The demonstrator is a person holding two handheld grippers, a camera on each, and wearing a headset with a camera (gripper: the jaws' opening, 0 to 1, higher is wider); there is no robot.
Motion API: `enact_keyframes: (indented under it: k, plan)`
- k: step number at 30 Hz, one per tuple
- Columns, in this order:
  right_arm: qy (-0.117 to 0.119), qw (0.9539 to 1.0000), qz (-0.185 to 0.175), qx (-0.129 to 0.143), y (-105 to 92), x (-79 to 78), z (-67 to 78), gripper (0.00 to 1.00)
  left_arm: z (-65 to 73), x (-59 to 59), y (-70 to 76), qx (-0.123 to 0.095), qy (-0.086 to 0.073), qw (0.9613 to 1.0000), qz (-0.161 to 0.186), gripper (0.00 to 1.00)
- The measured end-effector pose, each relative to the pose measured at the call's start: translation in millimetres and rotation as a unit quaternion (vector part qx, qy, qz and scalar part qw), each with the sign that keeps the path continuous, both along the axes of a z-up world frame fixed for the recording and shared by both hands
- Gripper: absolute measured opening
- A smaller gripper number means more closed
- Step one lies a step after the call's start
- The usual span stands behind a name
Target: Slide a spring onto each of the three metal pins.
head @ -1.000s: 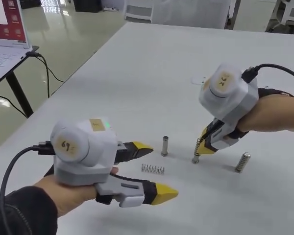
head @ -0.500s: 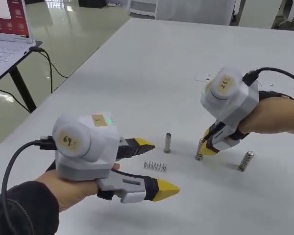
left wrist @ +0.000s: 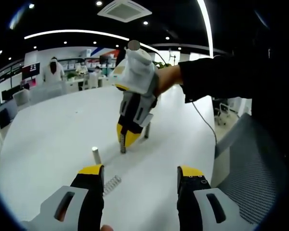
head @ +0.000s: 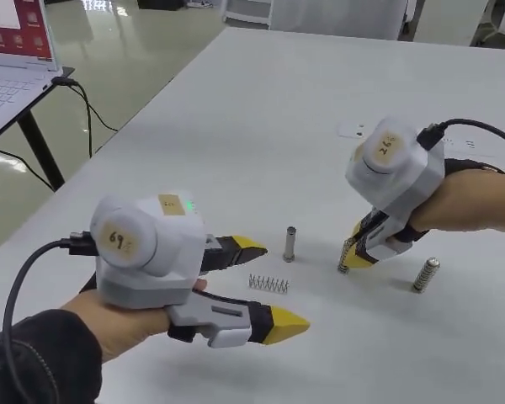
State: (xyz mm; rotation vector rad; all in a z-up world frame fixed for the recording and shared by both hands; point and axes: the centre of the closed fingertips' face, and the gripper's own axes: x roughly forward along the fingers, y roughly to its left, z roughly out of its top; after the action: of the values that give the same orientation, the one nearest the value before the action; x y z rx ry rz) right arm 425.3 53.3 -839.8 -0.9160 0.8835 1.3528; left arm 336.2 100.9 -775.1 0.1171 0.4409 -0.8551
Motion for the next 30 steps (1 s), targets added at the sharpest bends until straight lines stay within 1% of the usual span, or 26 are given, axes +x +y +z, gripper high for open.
enact_keyframes:
  k: [12, 20, 26, 30]
  plan:
    - [-0.004, 1.0000, 0.003, -0.004, -2.3, 1.2, 0.6, 0.09, 1.7, 1.0, -0.4, -0.001, -0.002, 1.0000, 0.000, 0.56]
    - [-0.007, 1.0000, 0.003, -0.005, -5.1, 2.4, 0.8, 0.14, 1.9, 1.2, -0.9, -0.001, -0.002, 1.0000, -0.001, 0.56]
    - [-0.011, 0.9999, 0.000, -0.003, -8.9, 5.7, 2.8, 0.15, 1.2, 0.9, -1.9, 0.002, -0.002, 1.0000, -0.003, 0.56]
    - [-0.011, 0.9999, -0.003, -0.003, -12.0, 4.7, 2.8, 0.15, 1.2, 0.6, -2.0, 0.002, -0.002, 1.0000, -0.004, 0.56]
